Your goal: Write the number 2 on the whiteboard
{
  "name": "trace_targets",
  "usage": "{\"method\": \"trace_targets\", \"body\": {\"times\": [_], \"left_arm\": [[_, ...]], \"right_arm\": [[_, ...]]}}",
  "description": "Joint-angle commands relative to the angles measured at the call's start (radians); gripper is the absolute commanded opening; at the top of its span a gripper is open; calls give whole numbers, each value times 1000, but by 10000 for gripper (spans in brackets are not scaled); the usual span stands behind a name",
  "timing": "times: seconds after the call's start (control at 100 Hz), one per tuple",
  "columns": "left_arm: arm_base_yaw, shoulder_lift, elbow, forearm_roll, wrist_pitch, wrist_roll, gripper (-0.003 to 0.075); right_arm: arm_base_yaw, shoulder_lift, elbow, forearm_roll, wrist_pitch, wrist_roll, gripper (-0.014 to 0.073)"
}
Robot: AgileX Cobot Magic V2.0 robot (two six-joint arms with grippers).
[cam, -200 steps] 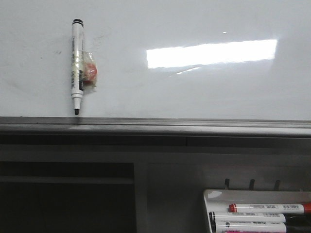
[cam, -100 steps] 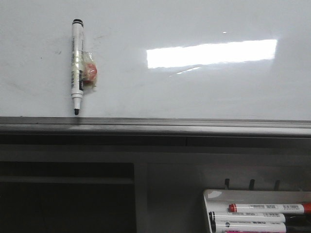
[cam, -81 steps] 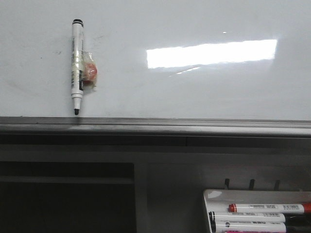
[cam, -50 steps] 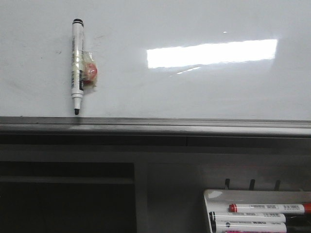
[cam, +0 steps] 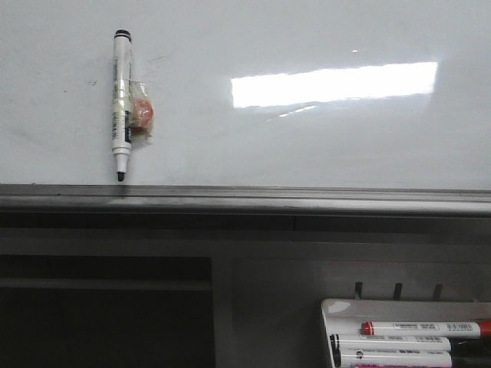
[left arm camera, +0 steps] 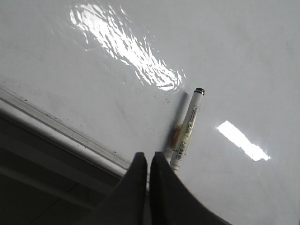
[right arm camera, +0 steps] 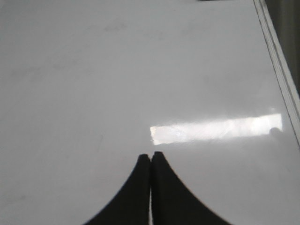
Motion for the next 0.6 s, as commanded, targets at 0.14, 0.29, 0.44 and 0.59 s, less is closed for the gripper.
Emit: {"method": "trace_targets", "body": {"times": [0.14,0.29,0.44,0.59], "left_arm": [[4,-26,-8,-118,-68,-3,-20],[4,-22,-100,61,-59,-1,-20],[4,74,-252,359,41,-1,-20],[4,241,-408,538,143,-1,53]], "right_arm": [[0,-20,5,226,-37,126,-78],[0,-14,-118,226,161,154,-78],[45,33,-234,220,291,152,-8],[130,116,-297,169,326,149,159]]}}
